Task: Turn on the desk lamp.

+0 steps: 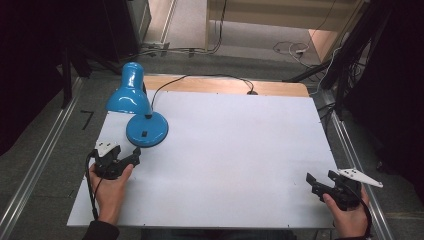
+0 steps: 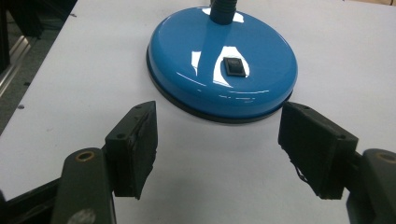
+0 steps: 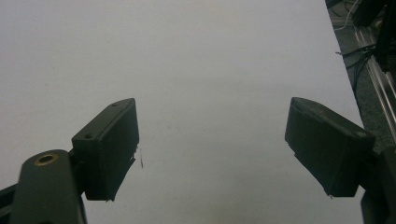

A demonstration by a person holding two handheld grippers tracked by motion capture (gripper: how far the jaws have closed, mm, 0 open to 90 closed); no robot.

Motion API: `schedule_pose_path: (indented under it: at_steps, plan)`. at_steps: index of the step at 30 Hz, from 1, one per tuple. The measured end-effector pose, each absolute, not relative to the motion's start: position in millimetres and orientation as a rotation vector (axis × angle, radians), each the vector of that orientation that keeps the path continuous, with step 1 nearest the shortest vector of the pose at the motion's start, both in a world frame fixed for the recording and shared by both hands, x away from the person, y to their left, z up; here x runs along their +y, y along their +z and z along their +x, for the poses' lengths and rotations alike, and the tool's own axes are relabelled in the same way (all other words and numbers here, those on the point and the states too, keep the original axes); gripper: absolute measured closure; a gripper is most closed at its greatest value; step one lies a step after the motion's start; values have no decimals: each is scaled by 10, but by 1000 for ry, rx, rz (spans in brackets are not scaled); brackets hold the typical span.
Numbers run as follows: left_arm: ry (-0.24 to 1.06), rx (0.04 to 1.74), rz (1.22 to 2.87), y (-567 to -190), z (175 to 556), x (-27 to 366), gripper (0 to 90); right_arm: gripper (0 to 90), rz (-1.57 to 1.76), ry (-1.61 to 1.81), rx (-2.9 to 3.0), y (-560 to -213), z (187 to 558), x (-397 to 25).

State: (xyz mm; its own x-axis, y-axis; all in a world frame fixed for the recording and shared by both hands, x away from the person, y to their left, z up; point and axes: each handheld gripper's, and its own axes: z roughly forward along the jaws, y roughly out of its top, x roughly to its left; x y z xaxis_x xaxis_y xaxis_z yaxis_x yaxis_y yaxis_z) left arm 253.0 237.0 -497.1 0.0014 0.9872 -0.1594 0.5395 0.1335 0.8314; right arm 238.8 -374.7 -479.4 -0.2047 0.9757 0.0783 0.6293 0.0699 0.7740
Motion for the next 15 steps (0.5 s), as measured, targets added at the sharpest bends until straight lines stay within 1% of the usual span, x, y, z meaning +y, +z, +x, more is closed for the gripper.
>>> schedule_pose_path:
  at_steps: [15]
  plan:
    - [729, 1643, 1499, -4965, 2567, 2372, 296, 162, 1588, 968, 1886, -4795, 2387, -3747]
